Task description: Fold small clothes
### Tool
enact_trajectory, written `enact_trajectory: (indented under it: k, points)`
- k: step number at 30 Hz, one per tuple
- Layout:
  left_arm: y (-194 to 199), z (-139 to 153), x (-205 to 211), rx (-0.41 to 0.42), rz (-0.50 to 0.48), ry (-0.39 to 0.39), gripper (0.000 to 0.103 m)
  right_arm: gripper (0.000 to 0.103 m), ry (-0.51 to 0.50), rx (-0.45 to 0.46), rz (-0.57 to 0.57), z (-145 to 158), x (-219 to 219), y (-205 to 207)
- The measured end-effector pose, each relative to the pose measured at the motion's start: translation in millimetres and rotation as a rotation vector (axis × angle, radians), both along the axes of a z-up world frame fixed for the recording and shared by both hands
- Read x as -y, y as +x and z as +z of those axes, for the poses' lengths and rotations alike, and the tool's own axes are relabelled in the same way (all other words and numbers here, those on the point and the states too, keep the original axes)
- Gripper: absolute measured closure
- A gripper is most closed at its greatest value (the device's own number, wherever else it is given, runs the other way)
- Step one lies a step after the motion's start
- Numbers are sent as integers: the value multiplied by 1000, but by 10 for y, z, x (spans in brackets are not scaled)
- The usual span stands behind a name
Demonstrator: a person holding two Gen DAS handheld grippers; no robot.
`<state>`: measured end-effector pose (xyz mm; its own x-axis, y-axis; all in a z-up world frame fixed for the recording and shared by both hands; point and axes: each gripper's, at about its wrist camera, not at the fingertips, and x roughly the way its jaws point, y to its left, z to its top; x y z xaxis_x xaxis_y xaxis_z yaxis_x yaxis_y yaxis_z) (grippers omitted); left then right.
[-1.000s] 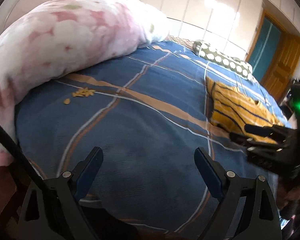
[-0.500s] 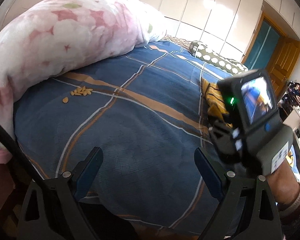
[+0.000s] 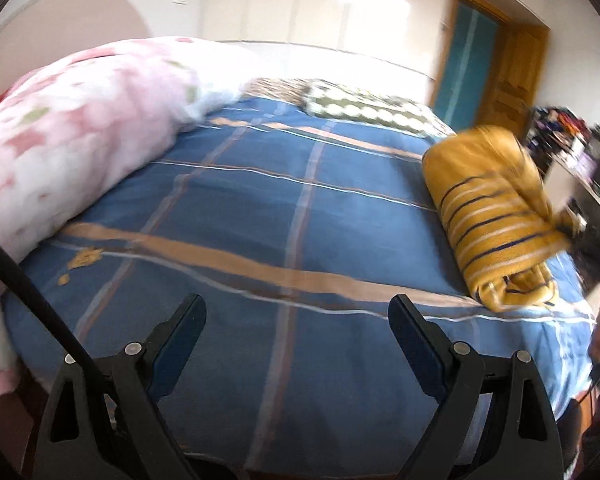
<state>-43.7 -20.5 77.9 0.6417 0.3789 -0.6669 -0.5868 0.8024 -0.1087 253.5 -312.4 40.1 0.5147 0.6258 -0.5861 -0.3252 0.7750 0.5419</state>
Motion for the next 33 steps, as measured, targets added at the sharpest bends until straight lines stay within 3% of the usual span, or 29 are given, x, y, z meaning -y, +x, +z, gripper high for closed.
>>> enact_trajectory:
  k: [3, 6, 11, 13, 18, 20, 23, 26, 28, 30, 33]
  points:
    - [338, -17, 114, -21, -92, -46, 11, 92, -11, -89, -46, -452, 381, 8]
    - [660, -38, 189, -46, -169, -96, 12, 92, 45, -181, -23, -821, 521, 53]
    - [1311, -73, 283, -62, -315, -229, 12, 86, 93, -147, 80, -785, 586, 67]
    - [1546, -109, 249, -58, -353, -299, 12, 78, 136, -123, 86, -683, 730, 32]
    - [2275, -344, 185, -76, -465, -445, 10, 31, 212, -72, 45, -488, 999, 280]
    - [2549, -508, 180, -99, -481, -511, 10, 29, 215, -89, 97, -514, 850, 562]
    - [2854, -731, 261, -107, -529, -625, 10, 29, 143, -142, 127, -669, 552, 937]
    - [3011, -892, 485, -125, -587, -657, 10, 29, 129, -189, 212, -809, 192, 1161]
    - [3042, -936, 611, -147, -601, -649, 30, 44, 109, -257, 286, -932, -60, 1241]
    - [3023, -833, 580, -123, -597, -630, 58, 69, 104, -269, 271, -892, -167, 1252]
    - [2980, -520, 361, -39, -582, -651, 60, 75, 113, -174, 284, -507, -219, 1214]
